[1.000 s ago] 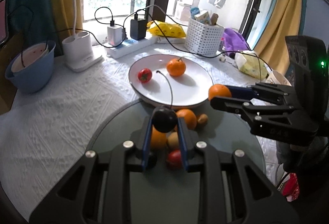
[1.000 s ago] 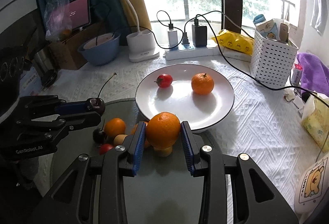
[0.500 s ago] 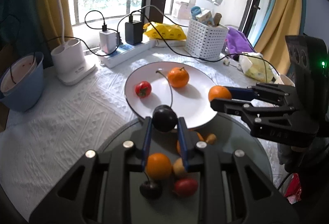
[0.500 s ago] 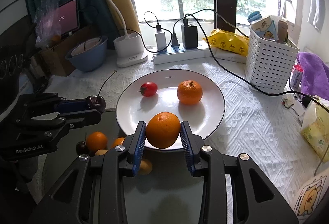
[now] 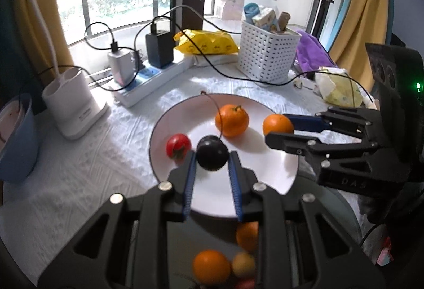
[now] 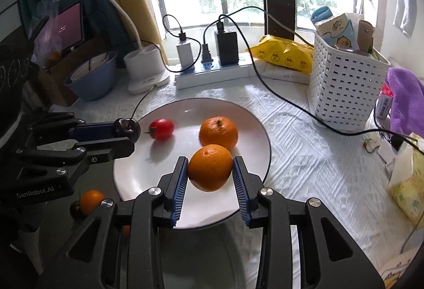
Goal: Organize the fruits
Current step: 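Carry the cherry and orange onto the white plate and open both tools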
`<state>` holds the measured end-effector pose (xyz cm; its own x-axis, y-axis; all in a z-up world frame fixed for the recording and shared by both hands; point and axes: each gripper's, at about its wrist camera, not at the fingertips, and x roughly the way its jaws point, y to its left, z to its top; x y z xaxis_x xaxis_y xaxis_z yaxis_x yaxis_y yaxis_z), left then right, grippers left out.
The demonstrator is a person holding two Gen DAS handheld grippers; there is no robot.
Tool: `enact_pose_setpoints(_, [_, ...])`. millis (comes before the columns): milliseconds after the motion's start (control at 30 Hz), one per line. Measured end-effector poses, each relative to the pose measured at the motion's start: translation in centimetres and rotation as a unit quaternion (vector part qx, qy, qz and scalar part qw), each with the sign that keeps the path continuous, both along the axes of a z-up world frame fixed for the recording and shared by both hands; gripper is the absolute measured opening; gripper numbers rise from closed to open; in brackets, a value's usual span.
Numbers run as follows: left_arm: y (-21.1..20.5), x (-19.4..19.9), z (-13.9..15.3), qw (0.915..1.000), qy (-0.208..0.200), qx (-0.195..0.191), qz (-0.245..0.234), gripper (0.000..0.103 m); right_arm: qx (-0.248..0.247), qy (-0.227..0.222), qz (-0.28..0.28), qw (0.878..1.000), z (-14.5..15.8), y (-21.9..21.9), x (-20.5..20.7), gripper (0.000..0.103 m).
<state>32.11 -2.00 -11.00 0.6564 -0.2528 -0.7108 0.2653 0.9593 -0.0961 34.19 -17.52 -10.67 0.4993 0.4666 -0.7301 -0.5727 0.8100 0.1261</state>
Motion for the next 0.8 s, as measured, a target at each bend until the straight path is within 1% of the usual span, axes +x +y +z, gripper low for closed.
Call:
enact_pose_setpoints(300, [-0.6, 3.6, -1.2, 0.9997, 0.015, 0.017, -0.008, 0.026, -0.011, -0.016, -0.010, 1.000, -1.0, 0.4, 1.9, 0.036])
enact_pose_setpoints(533, [-1.3, 5.0, -2.1, 0.9993, 0.027, 0.022, -0.012, 0.026, -0.019, -0.016, -0.020, 1.000, -1.8, 0.2, 2.4, 0.036])
enact_pose_setpoints(800, [-1.1, 5.8, -2.6, 0.9992, 0.038, 0.013, -0.007, 0.026, -0.026, -0.013, -0.025, 0.999, -2.0, 0.5, 2.6, 0.036])
